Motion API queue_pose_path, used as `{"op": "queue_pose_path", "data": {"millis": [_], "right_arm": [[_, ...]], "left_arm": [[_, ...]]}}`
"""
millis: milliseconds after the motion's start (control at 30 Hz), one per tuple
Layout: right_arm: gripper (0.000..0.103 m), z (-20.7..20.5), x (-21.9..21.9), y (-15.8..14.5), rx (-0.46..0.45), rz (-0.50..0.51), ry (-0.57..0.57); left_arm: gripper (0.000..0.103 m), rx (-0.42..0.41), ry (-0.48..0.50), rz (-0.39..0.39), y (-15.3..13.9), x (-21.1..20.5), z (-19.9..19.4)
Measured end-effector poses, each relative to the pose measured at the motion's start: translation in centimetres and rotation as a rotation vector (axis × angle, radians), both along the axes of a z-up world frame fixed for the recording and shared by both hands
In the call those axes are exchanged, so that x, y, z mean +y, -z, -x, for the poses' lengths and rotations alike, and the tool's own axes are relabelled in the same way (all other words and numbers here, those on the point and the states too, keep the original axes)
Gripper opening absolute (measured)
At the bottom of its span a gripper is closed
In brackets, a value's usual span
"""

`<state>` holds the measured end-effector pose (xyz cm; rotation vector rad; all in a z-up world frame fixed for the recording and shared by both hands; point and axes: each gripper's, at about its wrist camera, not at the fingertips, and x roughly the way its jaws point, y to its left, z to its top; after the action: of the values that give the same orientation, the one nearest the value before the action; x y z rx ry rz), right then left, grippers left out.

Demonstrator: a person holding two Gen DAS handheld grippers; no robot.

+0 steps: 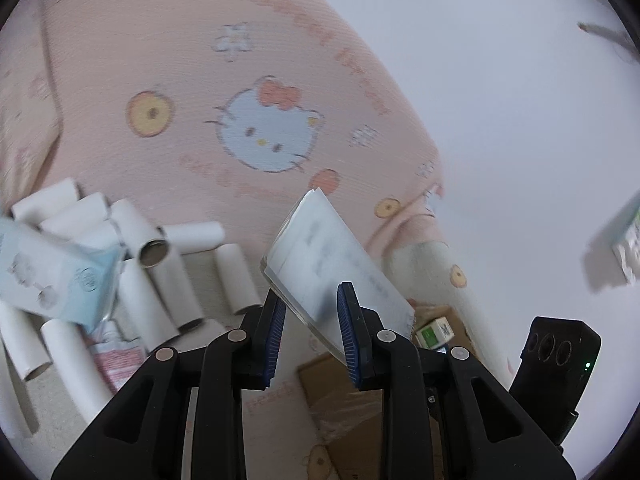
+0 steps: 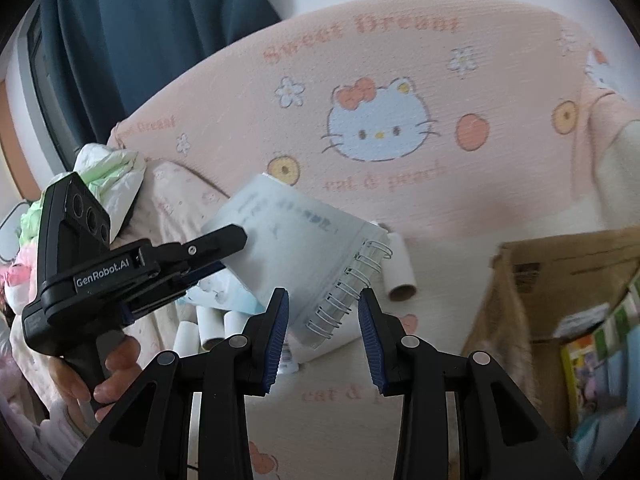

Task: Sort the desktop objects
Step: 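Carry the notepad with the left gripper over the cardboard box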

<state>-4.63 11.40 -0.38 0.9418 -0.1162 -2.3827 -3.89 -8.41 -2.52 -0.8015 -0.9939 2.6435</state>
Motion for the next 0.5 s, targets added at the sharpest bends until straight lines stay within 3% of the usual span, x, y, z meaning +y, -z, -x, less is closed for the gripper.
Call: {"op": "queue_pose_path", "data": {"millis": [133, 267, 500], "right_arm": [[0.033, -0.5, 2.2, -1.0, 0.015, 0.019, 0.059], [0.034, -0.6, 4.5, -1.7, -0.009, 0.127, 0.113], [0.033, -1.4, 6.6, -4.1, 0.063, 0.091, 0.197]], "left_arm": [[0.030, 0.017, 0.065, 0.022, -0.9, 2.0, 1.1], [0.030, 0.029, 0.116, 0.020, -1.8, 3.6, 2.6], [0.027, 0.052, 0.224, -0.023, -3.7, 5.8, 4.6]]}}
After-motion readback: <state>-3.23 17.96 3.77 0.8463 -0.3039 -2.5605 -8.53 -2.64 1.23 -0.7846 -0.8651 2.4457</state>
